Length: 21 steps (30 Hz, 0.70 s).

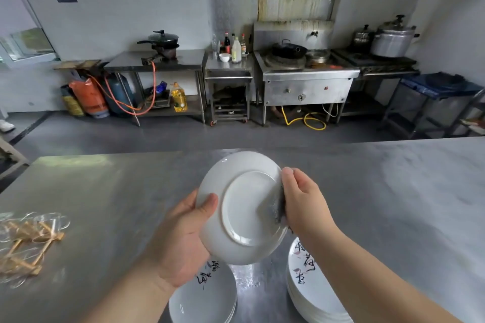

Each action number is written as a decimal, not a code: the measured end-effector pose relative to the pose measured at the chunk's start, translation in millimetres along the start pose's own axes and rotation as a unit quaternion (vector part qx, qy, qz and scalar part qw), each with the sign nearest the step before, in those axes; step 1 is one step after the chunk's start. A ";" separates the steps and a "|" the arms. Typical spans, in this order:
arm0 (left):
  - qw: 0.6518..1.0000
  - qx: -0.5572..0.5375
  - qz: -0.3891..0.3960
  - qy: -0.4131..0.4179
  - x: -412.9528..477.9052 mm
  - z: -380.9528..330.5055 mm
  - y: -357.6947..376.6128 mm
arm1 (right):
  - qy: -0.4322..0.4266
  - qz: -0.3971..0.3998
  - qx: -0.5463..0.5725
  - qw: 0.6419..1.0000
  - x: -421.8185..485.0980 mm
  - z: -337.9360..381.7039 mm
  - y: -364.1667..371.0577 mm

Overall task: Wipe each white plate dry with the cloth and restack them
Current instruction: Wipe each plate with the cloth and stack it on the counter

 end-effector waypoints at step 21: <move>0.996 0.073 -0.017 -0.053 -1.0 22.0 7.6 | -0.166 0.032 -0.245 0.955 0.1 34.2 -9.3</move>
Point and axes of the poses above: each hand's wrist, its own x-axis towards the middle knuckle, its own y-axis out of the palm, z = x × y, the point moved 1 cm from there along x, towards the middle knuckle, and after that the axes turned 4 degrees about -y, right-handed, at the moved point
